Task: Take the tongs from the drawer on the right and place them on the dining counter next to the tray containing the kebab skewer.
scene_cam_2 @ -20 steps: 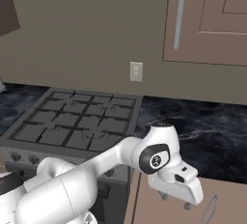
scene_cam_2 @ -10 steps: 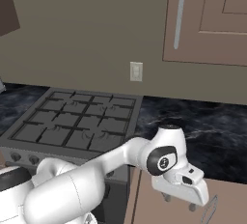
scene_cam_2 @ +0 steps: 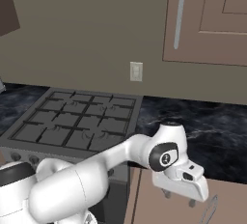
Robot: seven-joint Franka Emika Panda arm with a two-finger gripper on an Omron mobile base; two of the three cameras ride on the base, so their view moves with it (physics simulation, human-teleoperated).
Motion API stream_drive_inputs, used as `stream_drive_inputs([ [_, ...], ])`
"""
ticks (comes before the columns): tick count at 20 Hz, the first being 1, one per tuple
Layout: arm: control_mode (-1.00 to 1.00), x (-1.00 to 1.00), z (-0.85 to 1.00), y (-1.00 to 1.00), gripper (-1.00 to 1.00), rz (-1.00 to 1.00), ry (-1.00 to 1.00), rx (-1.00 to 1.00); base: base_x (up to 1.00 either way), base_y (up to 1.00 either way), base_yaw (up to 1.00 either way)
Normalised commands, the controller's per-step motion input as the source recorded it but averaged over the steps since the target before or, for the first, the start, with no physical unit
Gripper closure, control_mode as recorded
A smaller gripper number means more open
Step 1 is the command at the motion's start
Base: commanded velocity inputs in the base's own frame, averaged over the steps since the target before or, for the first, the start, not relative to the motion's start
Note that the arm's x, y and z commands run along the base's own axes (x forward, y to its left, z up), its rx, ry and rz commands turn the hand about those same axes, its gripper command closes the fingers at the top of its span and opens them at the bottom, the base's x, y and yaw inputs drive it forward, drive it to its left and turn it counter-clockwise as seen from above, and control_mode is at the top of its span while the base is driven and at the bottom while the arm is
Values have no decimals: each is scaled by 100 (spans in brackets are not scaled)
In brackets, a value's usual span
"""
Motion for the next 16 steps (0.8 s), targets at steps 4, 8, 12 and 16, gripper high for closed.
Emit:
stream_drive_inputs([
  [4, -100, 32, 0, 0, -100, 4, 1, 0, 0, 0, 0],
  [8, -100, 31, 0, 0, -100, 5, 0, 0, 0, 0, 0],
  [12, -100, 20, 0, 0, -100, 5, 0, 0, 0, 0, 0],
  [16, -100, 14, 0, 0, -100, 4, 0, 0, 0, 0, 0],
])
